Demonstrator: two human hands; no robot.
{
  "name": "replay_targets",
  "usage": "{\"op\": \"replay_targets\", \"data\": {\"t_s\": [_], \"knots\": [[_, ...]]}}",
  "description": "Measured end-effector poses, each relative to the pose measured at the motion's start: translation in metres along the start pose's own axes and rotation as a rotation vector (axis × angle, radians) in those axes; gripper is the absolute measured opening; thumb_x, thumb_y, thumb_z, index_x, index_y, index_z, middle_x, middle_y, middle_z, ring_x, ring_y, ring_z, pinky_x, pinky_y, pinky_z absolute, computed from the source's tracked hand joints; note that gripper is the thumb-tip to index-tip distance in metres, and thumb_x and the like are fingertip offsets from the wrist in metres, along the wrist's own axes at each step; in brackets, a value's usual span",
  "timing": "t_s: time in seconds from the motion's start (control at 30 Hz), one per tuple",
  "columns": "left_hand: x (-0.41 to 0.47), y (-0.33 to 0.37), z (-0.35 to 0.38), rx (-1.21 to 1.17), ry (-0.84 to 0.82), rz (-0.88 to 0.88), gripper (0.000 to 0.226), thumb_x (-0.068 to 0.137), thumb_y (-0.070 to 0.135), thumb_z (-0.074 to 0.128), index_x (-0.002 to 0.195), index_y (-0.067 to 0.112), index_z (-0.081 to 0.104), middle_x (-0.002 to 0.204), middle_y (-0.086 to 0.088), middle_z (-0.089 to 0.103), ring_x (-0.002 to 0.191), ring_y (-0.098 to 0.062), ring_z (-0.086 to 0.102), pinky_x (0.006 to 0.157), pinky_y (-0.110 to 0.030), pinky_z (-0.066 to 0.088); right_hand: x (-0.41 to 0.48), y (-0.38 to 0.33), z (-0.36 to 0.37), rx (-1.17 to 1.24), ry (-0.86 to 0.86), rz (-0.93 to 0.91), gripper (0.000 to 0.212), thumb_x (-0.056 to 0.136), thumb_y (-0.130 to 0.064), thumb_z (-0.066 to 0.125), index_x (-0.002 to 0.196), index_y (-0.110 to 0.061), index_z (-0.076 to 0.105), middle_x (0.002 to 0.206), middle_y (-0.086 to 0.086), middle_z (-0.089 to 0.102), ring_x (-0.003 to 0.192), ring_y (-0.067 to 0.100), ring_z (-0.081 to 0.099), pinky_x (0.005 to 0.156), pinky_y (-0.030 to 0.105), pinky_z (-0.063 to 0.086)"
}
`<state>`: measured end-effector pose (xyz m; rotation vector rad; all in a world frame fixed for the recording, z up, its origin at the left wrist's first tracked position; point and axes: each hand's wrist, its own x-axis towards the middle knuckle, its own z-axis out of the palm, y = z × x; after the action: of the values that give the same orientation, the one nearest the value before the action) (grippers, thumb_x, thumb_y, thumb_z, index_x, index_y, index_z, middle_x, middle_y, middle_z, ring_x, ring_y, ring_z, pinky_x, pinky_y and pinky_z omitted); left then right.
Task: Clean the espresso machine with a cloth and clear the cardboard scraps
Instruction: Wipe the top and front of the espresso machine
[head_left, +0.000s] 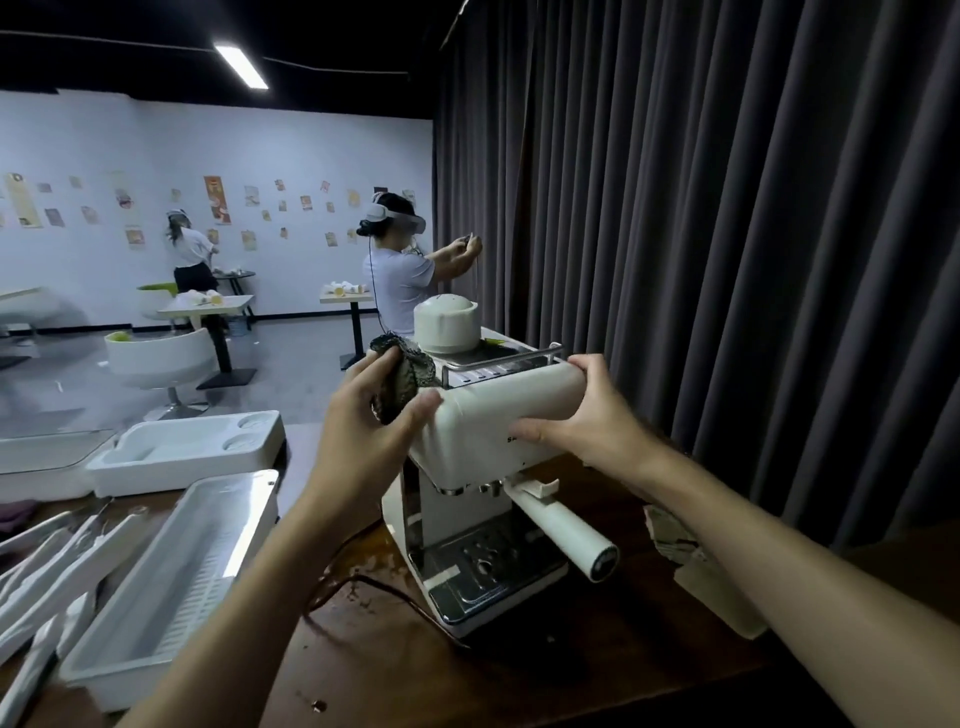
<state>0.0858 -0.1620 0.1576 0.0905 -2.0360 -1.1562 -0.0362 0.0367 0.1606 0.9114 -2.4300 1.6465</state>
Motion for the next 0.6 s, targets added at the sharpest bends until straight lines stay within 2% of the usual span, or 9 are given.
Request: {"op": "replay_targets", "data": {"t_s": [0.07,0.1,0.17,0.2,0.27,0.33,0.4,0.5,0.6], "knots": [[0.006,-0.005,-0.011,-0.015,-0.037,-0.009,0.072,0.087,0.034,0.070,0.150,0.010,0.043,0.148,-0.001,0.051,0.131,-0.015,0.054,0.109,-0.037,0.048,-0.007,-0.009,0.011,-0.052,0.091,-0.020,0.095,0.055,-0.038,0.093,0.125,-0.018,0.032,0.122,-0.002,0.049,0.112,0.014,0.049,0.095,0.031,0.046],[0.009,-0.007,-0.016,-0.005,-0.054,-0.012,0.068,0.090,0.028,0.069,0.150,0.010,0.043,0.147,-0.002,0.052,0.129,-0.016,0.056,0.107,-0.037,0.050,-0.011,-0.013,0.016,-0.065,0.125,-0.032,0.092,0.056,-0.036,0.093,0.121,-0.017,0.032,0.123,-0.001,0.049,0.112,0.014,0.048,0.093,0.026,0.043],[0.015,-0.011,-0.022,0.012,-0.083,-0.014,0.061,0.094,0.018,0.065,0.150,0.008,0.041,0.145,-0.007,0.054,0.126,-0.017,0.057,0.096,-0.021,0.052,-0.017,-0.021,0.026,-0.074,0.161,-0.024,0.094,0.057,-0.034,0.093,0.123,-0.011,0.030,0.128,0.004,0.049,0.115,0.015,0.047,0.091,0.021,0.039],[0.017,-0.014,-0.025,0.014,-0.094,-0.015,0.059,0.096,0.015,0.063,0.150,0.008,0.041,0.144,-0.008,0.054,0.125,-0.017,0.057,0.091,-0.013,0.051,-0.019,-0.024,0.031,-0.080,0.182,-0.006,0.101,0.057,-0.035,0.093,0.129,-0.008,0.028,0.132,0.006,0.048,0.119,0.018,0.046,0.096,0.024,0.039],[0.018,-0.017,-0.029,0.006,-0.100,-0.019,0.056,0.098,0.012,0.060,0.150,0.009,0.041,0.143,-0.005,0.055,0.125,-0.013,0.056,0.086,-0.006,0.048,-0.022,-0.028,0.041,-0.092,0.232,0.014,0.108,0.055,-0.039,0.093,0.133,-0.006,0.025,0.135,0.009,0.047,0.124,0.022,0.045,0.104,0.035,0.039],[0.017,-0.018,-0.032,-0.013,-0.100,-0.019,0.055,0.098,0.012,0.059,0.150,0.010,0.041,0.141,-0.002,0.056,0.121,-0.006,0.057,0.085,-0.005,0.047,-0.025,-0.029,0.049,-0.103,0.297,-0.006,0.098,0.051,-0.042,0.093,0.119,-0.012,0.029,0.126,0.009,0.046,0.119,0.024,0.044,0.102,0.039,0.040],[0.017,-0.015,-0.035,-0.020,-0.105,-0.012,0.054,0.098,0.012,0.059,0.149,0.009,0.043,0.139,-0.002,0.057,0.116,0.000,0.058,0.095,-0.014,0.050,-0.028,-0.028,0.053,-0.133,0.332,-0.026,0.092,0.049,-0.045,0.092,0.108,-0.021,0.026,0.118,0.006,0.042,0.114,0.022,0.042,0.099,0.040,0.040],[0.014,-0.008,-0.040,0.011,-0.088,0.023,0.053,0.096,0.012,0.063,0.146,0.007,0.048,0.134,-0.002,0.060,0.119,-0.011,0.061,0.105,-0.037,0.051,-0.029,-0.024,0.046,-0.149,0.271,-0.020,0.083,0.057,-0.044,0.090,0.108,-0.022,0.027,0.116,0.004,0.039,0.112,0.021,0.041,0.096,0.035,0.040],[0.007,0.004,-0.046,0.069,-0.047,0.100,0.050,0.095,0.011,0.065,0.143,0.007,0.052,0.134,-0.001,0.061,0.119,-0.014,0.062,0.103,-0.032,0.052,-0.030,-0.023,0.025,-0.206,0.350,-0.110,0.058,0.078,-0.044,0.075,0.120,-0.017,0.046,0.117,0.003,0.042,0.115,0.021,0.045,0.095,0.028,0.039]]}}
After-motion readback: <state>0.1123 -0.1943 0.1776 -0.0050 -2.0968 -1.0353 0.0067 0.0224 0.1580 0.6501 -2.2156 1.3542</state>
